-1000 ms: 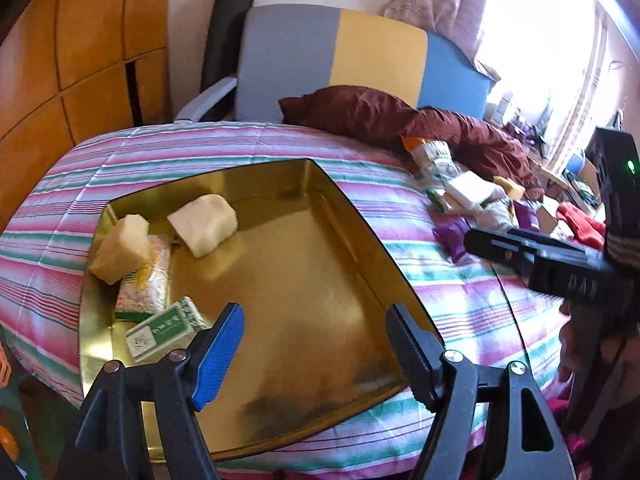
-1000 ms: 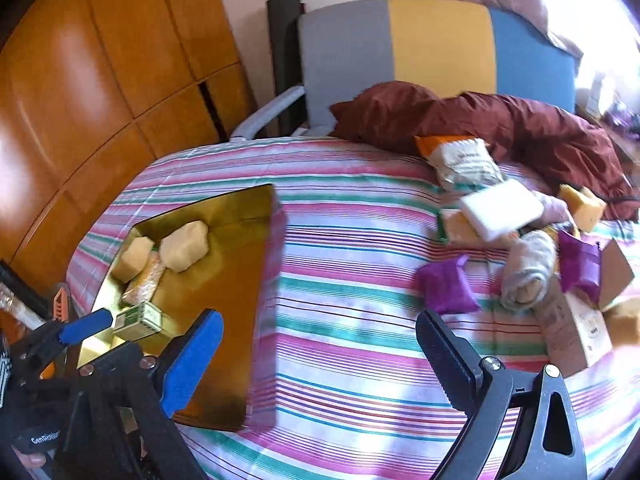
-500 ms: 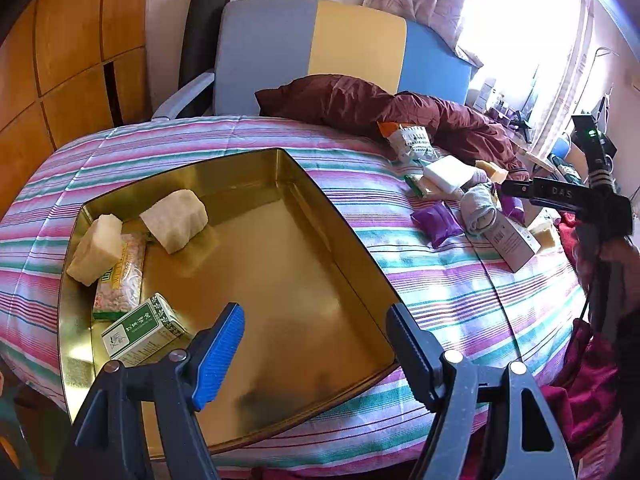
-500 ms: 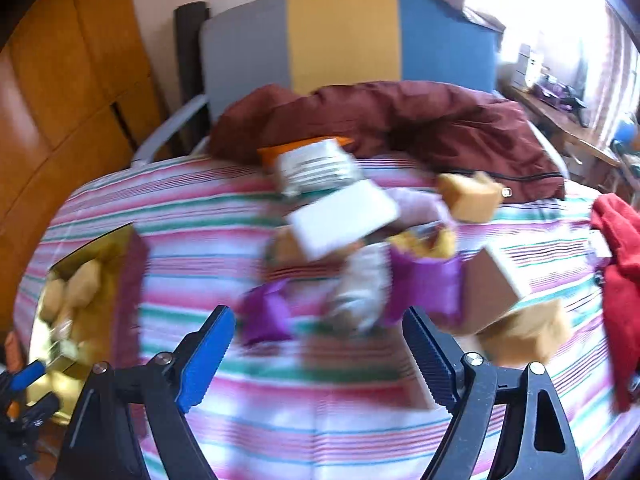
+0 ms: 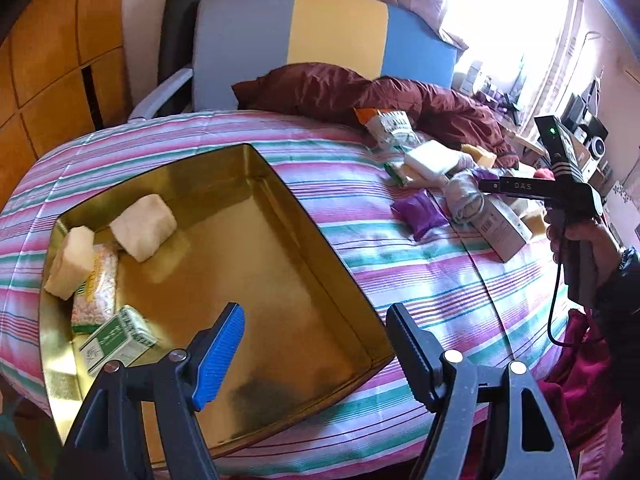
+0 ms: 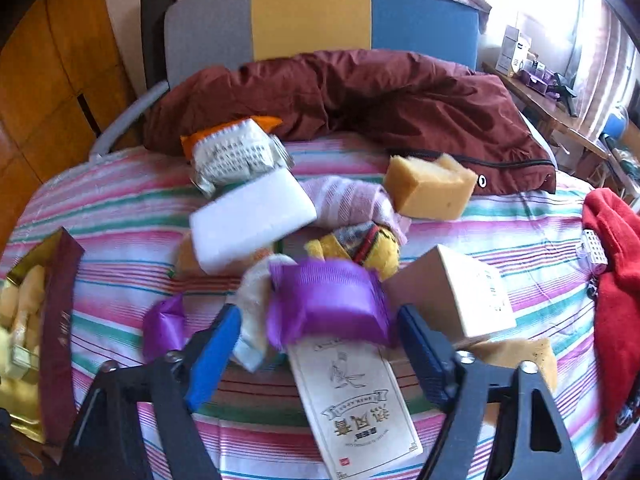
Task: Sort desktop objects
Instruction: 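Move both tools back toward the pile of remaining items, then grasp the grey sock with the left tool while the right tool grasps the purple packet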
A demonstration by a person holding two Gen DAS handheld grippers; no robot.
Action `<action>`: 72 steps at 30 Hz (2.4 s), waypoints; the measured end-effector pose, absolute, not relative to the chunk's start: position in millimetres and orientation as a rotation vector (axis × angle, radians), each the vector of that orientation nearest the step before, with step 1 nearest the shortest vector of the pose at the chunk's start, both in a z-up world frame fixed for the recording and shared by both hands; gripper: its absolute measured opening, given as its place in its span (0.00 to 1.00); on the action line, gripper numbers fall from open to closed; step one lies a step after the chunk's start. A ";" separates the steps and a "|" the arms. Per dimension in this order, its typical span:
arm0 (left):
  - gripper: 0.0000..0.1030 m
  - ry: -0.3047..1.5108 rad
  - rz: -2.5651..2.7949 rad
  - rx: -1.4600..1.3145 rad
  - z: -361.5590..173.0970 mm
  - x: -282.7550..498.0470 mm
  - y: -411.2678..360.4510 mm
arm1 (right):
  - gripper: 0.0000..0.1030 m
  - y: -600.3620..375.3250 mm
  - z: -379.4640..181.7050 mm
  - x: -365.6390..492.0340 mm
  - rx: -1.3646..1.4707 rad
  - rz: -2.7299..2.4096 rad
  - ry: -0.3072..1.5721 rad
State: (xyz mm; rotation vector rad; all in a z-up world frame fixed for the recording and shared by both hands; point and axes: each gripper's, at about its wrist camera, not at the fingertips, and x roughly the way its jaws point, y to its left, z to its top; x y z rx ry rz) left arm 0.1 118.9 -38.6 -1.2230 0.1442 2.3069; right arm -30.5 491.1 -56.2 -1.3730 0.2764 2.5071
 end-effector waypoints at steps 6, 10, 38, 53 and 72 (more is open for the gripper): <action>0.72 0.162 2.251 -1.215 -33.6 -5.9 144.1 | 0.69 505.6 -58.7 -31.1 -1.386 2.514 0.450; 0.72 0.150 2.177 -1.207 -26.7 -15.2 169.5 | 0.69 522.5 -58.3 -26.7 -1.332 2.490 0.607; 0.61 0.072 1.815 -1.311 -76.0 -98.1 382.0 | 0.86 553.8 -68.3 -21.5 -1.213 2.497 1.232; 0.45 0.024 1.764 -1.327 -94.4 -108.2 385.7 | 0.69 544.9 -81.5 -40.7 -1.286 2.520 1.059; 0.42 0.028 1.838 -1.249 -65.1 -63.9 336.6 | 0.49 500.0 -49.5 -45.2 -1.347 2.727 0.660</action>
